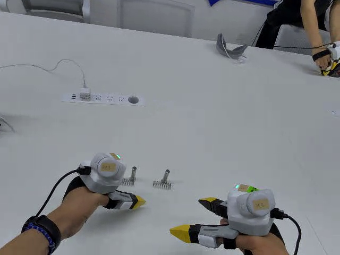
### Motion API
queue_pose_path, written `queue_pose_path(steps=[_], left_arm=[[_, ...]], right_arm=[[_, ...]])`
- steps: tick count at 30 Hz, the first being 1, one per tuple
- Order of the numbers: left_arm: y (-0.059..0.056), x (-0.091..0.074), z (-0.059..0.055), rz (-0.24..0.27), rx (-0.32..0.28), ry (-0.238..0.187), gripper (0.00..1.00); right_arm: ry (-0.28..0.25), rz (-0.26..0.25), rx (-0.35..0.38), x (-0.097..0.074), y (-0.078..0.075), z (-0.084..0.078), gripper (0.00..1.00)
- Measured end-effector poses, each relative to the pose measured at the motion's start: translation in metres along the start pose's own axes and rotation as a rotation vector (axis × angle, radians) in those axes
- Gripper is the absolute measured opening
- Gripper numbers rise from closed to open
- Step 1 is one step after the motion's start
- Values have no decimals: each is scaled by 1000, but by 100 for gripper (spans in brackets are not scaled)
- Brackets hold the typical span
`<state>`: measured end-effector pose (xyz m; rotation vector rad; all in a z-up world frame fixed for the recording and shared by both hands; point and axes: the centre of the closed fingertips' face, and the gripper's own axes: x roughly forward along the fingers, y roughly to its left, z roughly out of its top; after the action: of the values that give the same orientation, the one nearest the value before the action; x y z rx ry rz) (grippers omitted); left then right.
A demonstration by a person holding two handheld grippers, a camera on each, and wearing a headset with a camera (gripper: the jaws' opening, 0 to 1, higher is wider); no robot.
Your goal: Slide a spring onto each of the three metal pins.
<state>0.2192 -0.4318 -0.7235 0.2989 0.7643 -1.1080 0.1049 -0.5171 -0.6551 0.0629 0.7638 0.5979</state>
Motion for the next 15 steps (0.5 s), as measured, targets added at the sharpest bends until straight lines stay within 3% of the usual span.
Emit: queue_pose_path(steps=[8, 15], left_arm=[[3, -4, -7, 16, 3, 20, 54], [6, -7, -13, 33, 19, 28, 41]], right_arm=[[3, 1, 5, 1, 1, -2, 74], [4, 7, 4, 3, 2, -1, 74]])
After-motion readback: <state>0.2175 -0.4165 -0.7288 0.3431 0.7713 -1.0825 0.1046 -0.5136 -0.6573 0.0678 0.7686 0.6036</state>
